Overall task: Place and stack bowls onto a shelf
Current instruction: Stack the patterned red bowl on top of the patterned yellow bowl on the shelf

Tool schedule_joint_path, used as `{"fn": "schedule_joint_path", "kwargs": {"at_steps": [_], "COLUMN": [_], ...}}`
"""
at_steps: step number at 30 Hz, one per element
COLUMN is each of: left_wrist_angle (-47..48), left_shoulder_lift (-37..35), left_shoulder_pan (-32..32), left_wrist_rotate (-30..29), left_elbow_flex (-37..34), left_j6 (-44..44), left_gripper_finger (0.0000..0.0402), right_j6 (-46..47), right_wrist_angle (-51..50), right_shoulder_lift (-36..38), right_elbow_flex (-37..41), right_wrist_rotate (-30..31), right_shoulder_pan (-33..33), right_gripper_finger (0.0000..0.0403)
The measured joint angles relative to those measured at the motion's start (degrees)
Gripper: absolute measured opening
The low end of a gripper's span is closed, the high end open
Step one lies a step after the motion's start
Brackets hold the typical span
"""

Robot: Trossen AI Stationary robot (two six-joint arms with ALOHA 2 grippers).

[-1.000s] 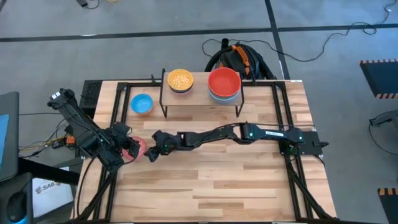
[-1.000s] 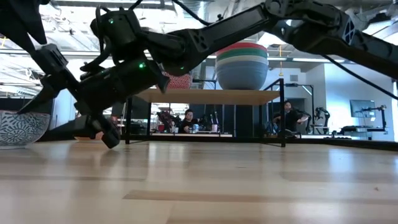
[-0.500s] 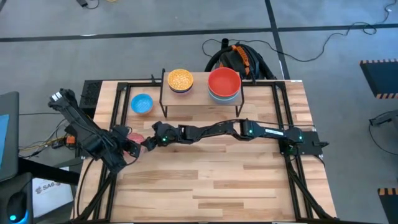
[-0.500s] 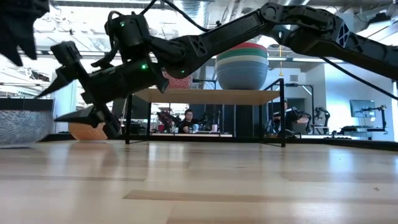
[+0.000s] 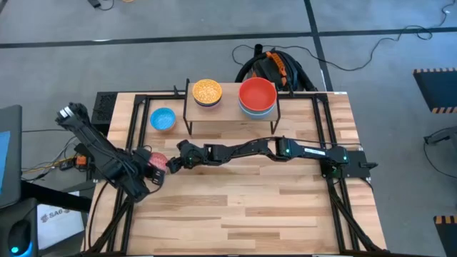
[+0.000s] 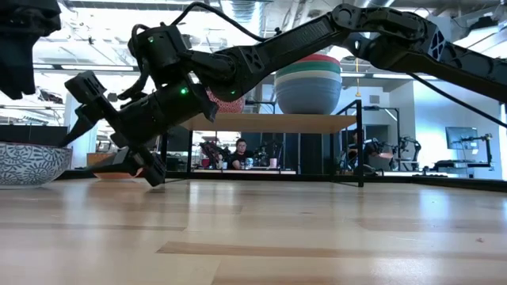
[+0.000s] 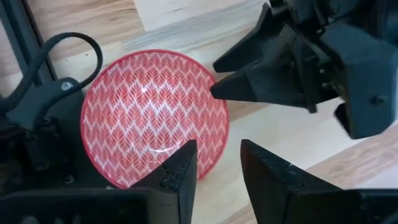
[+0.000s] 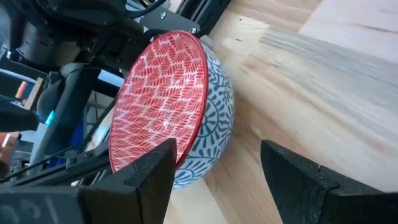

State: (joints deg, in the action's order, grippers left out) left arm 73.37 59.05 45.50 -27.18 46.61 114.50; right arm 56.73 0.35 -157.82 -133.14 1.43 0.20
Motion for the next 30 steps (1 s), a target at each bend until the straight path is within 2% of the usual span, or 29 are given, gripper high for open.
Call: {"fn": "schedule_joint_path", "kwargs": {"at_steps": [5,12,18,24,30], "left_wrist_angle": [-2.95,-8.10,-10.46,-7.35,3.63], "left_shoulder_lift": [3.05,7.63,8.09,8.04,7.95], "left_shoulder_pan": [0.00,0.00,0.12,0.13,0.11], "left_wrist_rotate": [-0.20,0.08,0.17,0.03,-1.04], "left_elbow_flex": [0.00,0.00,0.06,2.34,6.50], "left_j6": [-0.72,-3.14,-1.94,-1.23,0.90], "left_gripper_finger": [0.0089,0.0067,0.0056,0.0055,0.0054], "right_j6": [1.08,2.10,3.06,2.82,1.55], "right_wrist_angle": [1.31,-3.84,-6.60,-8.64,-11.71], "right_shoulder_lift": [0.00,0.22,0.63,0.90,0.84], "right_elbow_flex": [0.02,-0.13,-0.15,-0.15,-1.68], "right_wrist_rotate": [-0.02,-0.27,-2.34,-4.15,-7.81], "right_shoulder_pan": [0.00,-0.02,0.05,0.11,0.18], "right_gripper_finger": [0.0260,0.0260,0.0259,0.0239,0.0217]}}
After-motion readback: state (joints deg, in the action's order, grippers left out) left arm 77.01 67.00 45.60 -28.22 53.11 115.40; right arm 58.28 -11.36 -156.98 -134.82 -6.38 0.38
